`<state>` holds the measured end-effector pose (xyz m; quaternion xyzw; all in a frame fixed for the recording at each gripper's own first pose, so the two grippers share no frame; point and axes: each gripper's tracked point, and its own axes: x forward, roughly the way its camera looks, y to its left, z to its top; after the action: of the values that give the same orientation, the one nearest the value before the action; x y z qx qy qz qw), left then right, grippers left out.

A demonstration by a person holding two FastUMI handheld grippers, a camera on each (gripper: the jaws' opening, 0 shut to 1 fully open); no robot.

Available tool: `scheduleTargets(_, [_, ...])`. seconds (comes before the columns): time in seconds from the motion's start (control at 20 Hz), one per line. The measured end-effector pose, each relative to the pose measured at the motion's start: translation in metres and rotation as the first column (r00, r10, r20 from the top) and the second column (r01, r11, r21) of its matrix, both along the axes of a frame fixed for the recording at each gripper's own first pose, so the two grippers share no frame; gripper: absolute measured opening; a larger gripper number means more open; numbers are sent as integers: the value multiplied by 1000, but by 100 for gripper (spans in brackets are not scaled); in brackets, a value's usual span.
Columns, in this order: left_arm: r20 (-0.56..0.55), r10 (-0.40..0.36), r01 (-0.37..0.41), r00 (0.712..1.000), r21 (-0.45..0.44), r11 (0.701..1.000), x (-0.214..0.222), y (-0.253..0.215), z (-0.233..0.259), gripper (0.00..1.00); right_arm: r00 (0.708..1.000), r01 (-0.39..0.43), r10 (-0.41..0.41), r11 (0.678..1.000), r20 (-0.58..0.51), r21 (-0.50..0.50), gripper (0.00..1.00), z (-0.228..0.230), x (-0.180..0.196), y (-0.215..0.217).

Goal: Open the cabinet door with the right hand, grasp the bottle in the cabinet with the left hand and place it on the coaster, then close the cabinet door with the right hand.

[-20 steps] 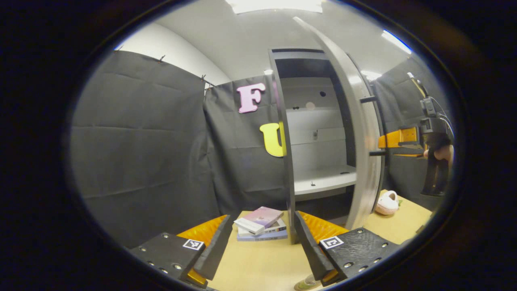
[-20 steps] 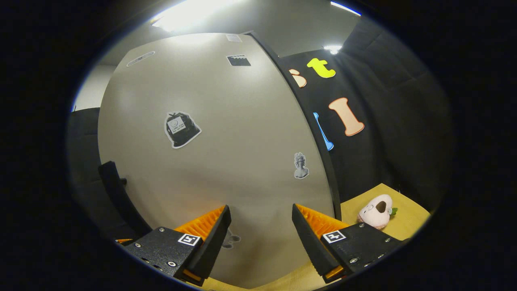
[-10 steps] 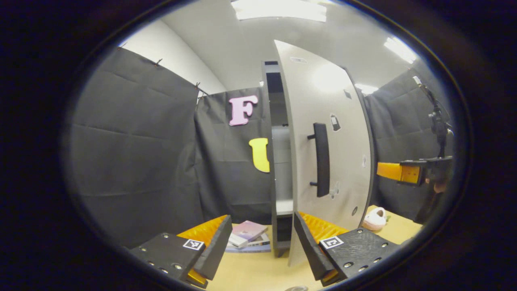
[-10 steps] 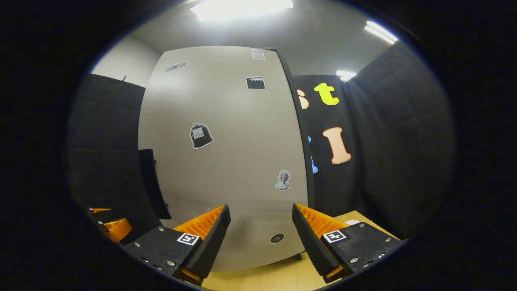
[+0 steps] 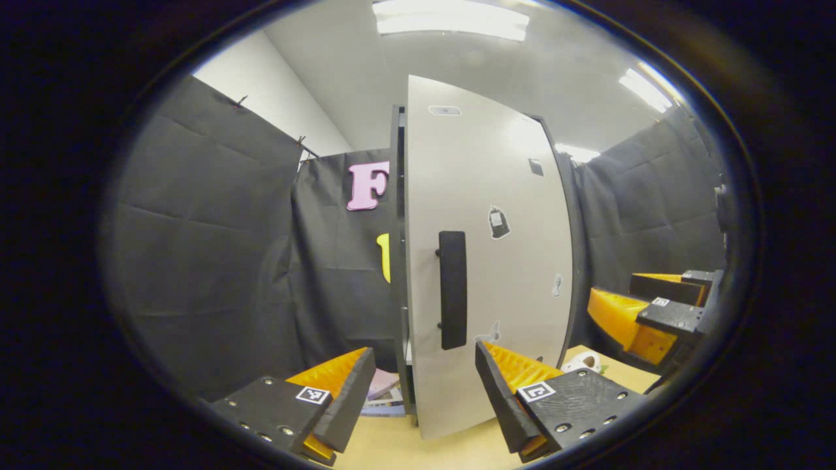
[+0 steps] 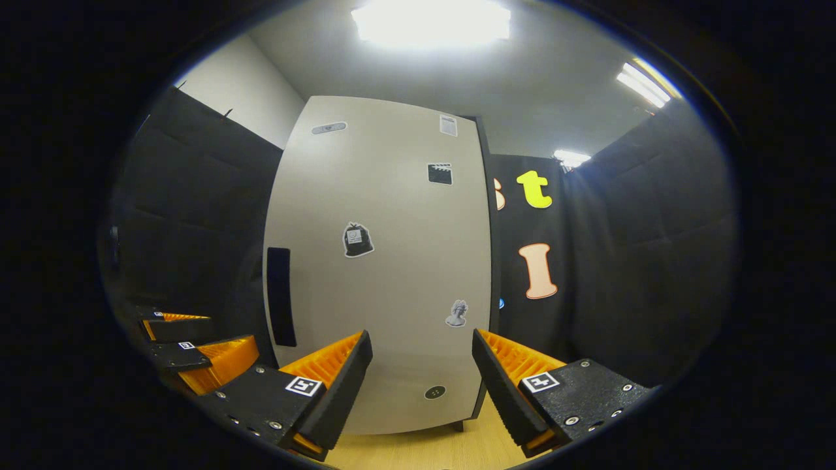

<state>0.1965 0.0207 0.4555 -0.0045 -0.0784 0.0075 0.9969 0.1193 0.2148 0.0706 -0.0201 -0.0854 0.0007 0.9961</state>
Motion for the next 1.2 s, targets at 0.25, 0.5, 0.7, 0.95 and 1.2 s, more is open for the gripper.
scheduleTargets(0.25, [8,4,-4,1000,-12,1000,-8,-10,3,88,1000,-12,13,1000,-18,20,95,1,-9,0])
scheduleTargets(0.5, [12,9,-9,1000,-29,1000,-11,-9,4,88,1000,-23,23,1000,-19,4,95,1,-13,-1])
scheduleTargets(0.7, [-1,12,-12,1000,-25,1000,-6,-8,-1,88,999,-17,17,1000,-39,5,95,-4,-8,-5])
scheduleTargets(0.95, [1,-1,1,1000,-17,1000,-5,-9,1,88,999,-12,13,1000,-51,15,95,-7,-3,-9])
scheduleTargets(1.2, [-11,-20,20,1000,-12,1000,-8,-16,-4,88,998,-10,11,1000,-66,14,95,-12,2,-12])
